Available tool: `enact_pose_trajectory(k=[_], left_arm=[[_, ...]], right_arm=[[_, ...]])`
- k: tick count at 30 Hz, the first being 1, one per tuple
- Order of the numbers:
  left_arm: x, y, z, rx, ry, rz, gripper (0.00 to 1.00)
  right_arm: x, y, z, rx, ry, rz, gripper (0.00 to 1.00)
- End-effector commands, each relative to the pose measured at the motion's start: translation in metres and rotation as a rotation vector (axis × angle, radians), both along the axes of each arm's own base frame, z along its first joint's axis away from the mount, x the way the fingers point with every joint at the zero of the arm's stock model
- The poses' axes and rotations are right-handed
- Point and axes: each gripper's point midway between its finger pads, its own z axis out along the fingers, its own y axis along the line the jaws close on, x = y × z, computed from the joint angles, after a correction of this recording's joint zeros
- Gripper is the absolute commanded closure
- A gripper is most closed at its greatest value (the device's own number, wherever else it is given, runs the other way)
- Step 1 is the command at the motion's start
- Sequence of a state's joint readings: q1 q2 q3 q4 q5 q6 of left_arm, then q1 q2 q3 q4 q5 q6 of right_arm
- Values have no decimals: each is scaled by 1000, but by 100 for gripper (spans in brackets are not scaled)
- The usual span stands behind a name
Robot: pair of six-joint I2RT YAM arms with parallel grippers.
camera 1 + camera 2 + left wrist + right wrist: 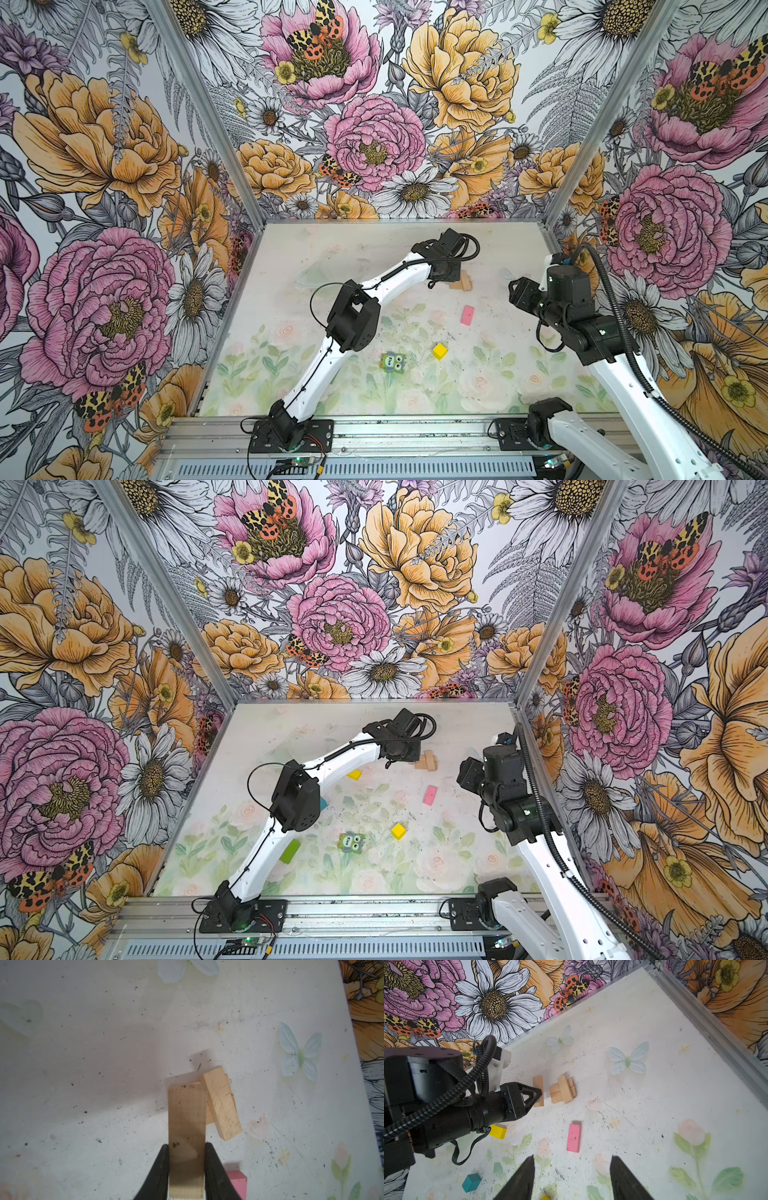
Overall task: Build the wood block tower
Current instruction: 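Lower the held block onto the stack beside the crosswise top block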
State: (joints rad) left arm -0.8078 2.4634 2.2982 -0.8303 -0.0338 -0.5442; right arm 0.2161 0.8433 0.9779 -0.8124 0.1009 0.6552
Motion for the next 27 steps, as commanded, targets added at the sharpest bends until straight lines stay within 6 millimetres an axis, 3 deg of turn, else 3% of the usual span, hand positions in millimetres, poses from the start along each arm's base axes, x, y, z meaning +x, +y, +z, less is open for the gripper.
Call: enact_pose_trajectory(k=[1,10,27], left_arm=[[4,-7,6,-20,-25,56,84],[3,-20,-5,-33,-17,84,81],[12,-16,-13,-31,-13,116,80]], right_arm=[[-4,-5,-2,0,-5,-20,40],[-13,-18,3,33,-42,-85,40],[-12,-22,-3,39,-20,-73,38]])
